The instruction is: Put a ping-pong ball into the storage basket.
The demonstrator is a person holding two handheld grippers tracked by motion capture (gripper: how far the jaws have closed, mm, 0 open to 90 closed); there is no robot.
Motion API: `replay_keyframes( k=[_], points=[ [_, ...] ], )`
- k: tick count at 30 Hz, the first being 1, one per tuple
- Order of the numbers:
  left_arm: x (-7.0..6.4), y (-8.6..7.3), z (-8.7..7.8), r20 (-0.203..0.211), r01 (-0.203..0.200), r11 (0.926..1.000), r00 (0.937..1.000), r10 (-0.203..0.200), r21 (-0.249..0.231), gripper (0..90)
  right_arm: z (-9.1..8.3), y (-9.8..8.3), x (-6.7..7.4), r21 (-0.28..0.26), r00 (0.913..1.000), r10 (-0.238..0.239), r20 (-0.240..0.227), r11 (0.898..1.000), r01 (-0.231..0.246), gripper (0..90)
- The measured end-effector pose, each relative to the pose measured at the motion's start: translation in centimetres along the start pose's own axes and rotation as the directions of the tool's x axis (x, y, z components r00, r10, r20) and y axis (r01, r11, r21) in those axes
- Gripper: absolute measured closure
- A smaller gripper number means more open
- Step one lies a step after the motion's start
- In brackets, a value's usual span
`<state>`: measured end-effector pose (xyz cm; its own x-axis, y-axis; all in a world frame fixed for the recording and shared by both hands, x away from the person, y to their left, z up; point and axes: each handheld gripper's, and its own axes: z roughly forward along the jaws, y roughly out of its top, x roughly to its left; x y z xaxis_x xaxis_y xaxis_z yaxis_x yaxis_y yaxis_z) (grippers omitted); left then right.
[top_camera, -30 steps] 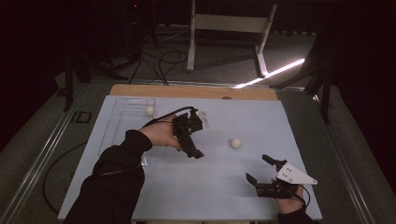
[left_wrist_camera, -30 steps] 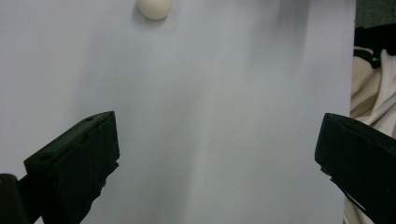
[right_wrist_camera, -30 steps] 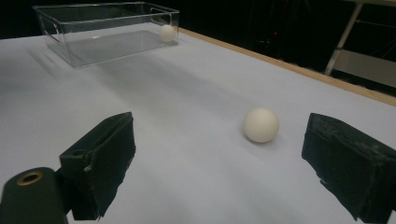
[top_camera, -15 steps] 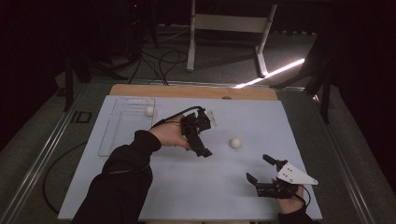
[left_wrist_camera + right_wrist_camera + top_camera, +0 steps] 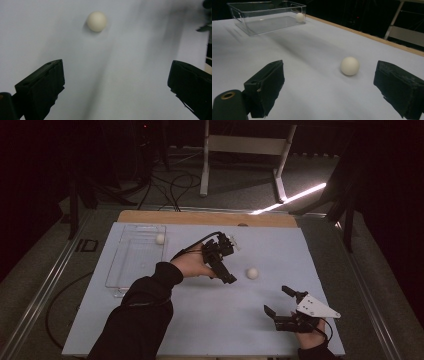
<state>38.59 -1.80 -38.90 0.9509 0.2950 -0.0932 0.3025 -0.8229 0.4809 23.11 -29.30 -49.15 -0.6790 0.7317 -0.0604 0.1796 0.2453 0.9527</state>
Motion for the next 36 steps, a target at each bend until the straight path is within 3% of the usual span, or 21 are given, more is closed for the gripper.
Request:
replay_keyframes(
  k=[12, 20, 29, 30, 34, 36],
  points=[
    [-0.3, 1.2, 0.6, -0.018, 0.040, 0.9991, 0.9990, -0.040, -0.012, 2.1, 0.0, 0.0, 0.0, 0.002, 1.0000, 0.005, 0.001, 1.000, -0.005, 9.6],
    [-0.6, 2.0, 1.2, -0.020, 0.060, 0.9958, 0.9979, -0.061, -0.069, 2.1, 0.0, 0.0, 0.0, 0.004, 1.0000, 0.003, -0.001, 1.000, -0.003, 9.6],
    [-1.0, 2.8, 2.1, -0.025, 0.082, 0.9846, 0.9959, -0.087, -0.155, 2.1, 0.0, 0.0, 0.0, 0.004, 1.0000, 0.001, -0.003, 1.000, -0.001, 9.6],
    [-1.0, 2.8, 2.2, -0.013, 0.083, 0.9837, 0.9962, -0.087, -0.160, 2.5, 0.0, 0.0, 0.0, 0.003, 1.0000, 0.002, -0.004, 1.000, -0.002, 9.6],
    [-1.1, 3.2, 2.9, -0.039, 0.085, 0.9823, 0.9949, -0.093, -0.167, 3.0, 0.0, 0.0, 0.0, 0.004, 1.0000, 0.003, -0.004, 1.000, -0.003, 9.6],
    [-1.1, 3.3, 3.4, -0.032, 0.095, 0.9805, 0.9942, -0.102, -0.172, 3.0, 0.0, 0.0, 0.0, 0.002, 1.0000, 0.004, -0.002, 1.000, -0.004, 9.6]
  ],
)
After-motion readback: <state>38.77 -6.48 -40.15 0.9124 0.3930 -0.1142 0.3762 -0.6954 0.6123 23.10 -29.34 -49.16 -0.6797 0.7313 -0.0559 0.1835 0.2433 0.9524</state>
